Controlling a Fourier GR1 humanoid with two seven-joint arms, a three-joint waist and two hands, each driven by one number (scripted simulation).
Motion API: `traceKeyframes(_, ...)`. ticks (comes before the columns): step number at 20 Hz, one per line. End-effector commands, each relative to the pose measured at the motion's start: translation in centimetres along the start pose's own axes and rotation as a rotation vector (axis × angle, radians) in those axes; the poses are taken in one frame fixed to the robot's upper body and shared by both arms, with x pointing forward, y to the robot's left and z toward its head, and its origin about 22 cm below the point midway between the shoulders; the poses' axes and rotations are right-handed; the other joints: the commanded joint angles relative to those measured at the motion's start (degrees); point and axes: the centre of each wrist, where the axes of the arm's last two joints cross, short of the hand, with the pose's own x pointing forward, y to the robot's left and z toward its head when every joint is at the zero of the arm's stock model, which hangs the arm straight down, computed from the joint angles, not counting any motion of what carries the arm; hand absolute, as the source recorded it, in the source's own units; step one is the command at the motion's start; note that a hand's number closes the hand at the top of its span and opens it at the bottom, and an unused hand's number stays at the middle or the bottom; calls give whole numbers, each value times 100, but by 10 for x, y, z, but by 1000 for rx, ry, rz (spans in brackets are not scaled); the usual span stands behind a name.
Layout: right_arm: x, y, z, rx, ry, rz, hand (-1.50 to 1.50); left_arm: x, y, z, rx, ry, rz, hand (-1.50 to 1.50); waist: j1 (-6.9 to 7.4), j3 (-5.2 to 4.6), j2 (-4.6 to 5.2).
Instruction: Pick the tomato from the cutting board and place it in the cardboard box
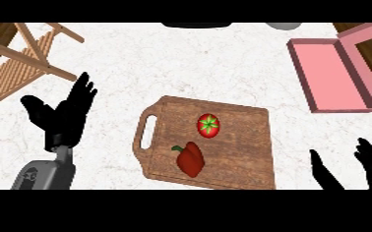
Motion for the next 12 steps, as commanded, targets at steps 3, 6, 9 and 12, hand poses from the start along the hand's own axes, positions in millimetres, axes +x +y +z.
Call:
traceKeyframes(3, 4, -16, 47, 150, -26, 206, -150, 37, -1, -2, -43, -157, -6, 0, 145, 63, -13)
traceKeyframes(6, 9, -35, 54, 362, 67, 322, -150, 36, -8, 3, -64, -163, -15, 0, 232, 47, -8)
traceKeyframes(9, 33, -37, 57, 489, 137, 362, -150, 33, -18, 1, -59, -169, -22, 0, 290, 42, 20)
traceKeyframes(12, 73, -34, 55, 516, 171, 332, -150, 36, -28, 2, -80, -170, 6, 0, 343, 48, 15)
